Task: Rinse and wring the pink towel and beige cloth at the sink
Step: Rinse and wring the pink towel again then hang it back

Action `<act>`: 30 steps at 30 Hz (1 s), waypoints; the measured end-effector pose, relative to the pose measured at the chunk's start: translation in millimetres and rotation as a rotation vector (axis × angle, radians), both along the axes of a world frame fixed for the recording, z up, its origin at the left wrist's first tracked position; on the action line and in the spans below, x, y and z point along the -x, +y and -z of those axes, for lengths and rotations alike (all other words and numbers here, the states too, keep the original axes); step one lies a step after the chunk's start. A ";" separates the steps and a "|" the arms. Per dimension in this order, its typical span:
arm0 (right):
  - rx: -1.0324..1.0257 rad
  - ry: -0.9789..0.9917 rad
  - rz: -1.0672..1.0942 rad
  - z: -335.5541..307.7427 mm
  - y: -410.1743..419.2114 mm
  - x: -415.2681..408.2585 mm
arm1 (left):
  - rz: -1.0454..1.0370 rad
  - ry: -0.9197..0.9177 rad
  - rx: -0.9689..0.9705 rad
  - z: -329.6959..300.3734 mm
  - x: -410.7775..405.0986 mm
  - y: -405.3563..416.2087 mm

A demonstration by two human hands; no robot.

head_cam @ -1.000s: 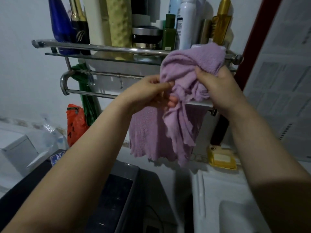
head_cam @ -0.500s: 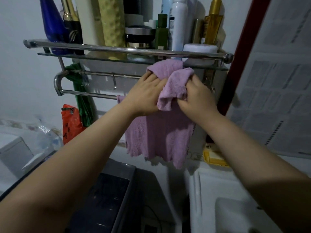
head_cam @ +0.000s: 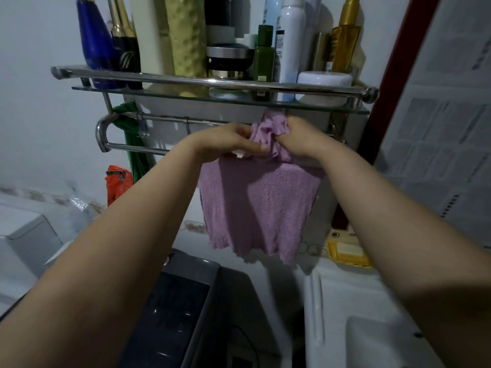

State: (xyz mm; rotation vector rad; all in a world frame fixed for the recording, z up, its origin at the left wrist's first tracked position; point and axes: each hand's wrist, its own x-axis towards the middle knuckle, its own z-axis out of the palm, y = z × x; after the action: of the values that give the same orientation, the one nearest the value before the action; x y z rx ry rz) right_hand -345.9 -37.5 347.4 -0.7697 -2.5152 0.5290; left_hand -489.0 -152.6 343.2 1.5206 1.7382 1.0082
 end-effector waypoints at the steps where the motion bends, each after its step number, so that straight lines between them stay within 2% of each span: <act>1: 0.012 0.012 0.025 -0.5 1.1 -0.7 | -0.022 -0.031 -0.012 -0.7 -0.1 2.5; 4: 0.002 -0.010 0.115 2.8 9.5 -9.0 | -0.414 0.100 -0.174 0.5 7.4 16.2; 6: 0.020 -0.084 0.164 3.1 11.7 -15.9 | -0.597 0.060 -0.291 3.3 13.5 22.1; 9: -0.016 -0.197 0.152 -3.8 8.1 -22.7 | -0.654 -0.132 -0.359 9.7 18.5 24.6; 12: -0.208 -0.273 0.231 -8.1 3.7 -30.3 | -0.661 -0.215 -0.422 16.7 19.5 25.0; 15: -0.490 -0.347 0.423 0.2 -0.4 -35.5 | -0.659 -0.038 -0.476 25.3 19.4 22.2; 17: -0.519 -0.349 0.515 8.2 -3.7 -35.8 | -0.595 0.156 -0.491 31.6 17.6 16.7; 19: -0.399 -0.201 0.498 10.5 -3.3 -37.4 | -0.533 0.419 -0.507 36.6 17.3 11.7; 20: -0.254 -0.037 0.451 10.8 -1.1 -38.8 | -0.504 0.527 -0.521 38.2 17.3 9.7; 22: 0.161 0.451 0.310 11.0 -2.1 -40.9 | -0.454 0.640 -0.559 39.1 17.2 6.5; 23: 0.290 0.649 0.254 12.4 -4.3 -40.6 | -0.432 0.672 -0.576 38.7 17.3 6.0; 24: 0.327 0.742 0.207 16.1 -7.1 -39.7 | -0.407 0.709 -0.586 38.2 17.6 6.3; 25: 0.286 0.749 0.160 22.4 -9.9 -38.0 | -0.373 0.753 -0.587 37.8 18.4 6.9; 27: 0.049 0.605 0.064 35.5 -14.0 -35.5 | -0.301 0.823 -0.547 37.2 21.7 8.6; 30: -0.323 0.192 0.063 46.7 -4.2 -29.6 | -0.283 0.872 -0.445 38.9 29.6 13.9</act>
State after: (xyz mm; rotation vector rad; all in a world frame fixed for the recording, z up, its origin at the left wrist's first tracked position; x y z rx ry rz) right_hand -316.3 -41.7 300.7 -0.6392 -2.3110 0.1586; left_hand -518.6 -138.6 304.3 2.2704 2.4869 0.9770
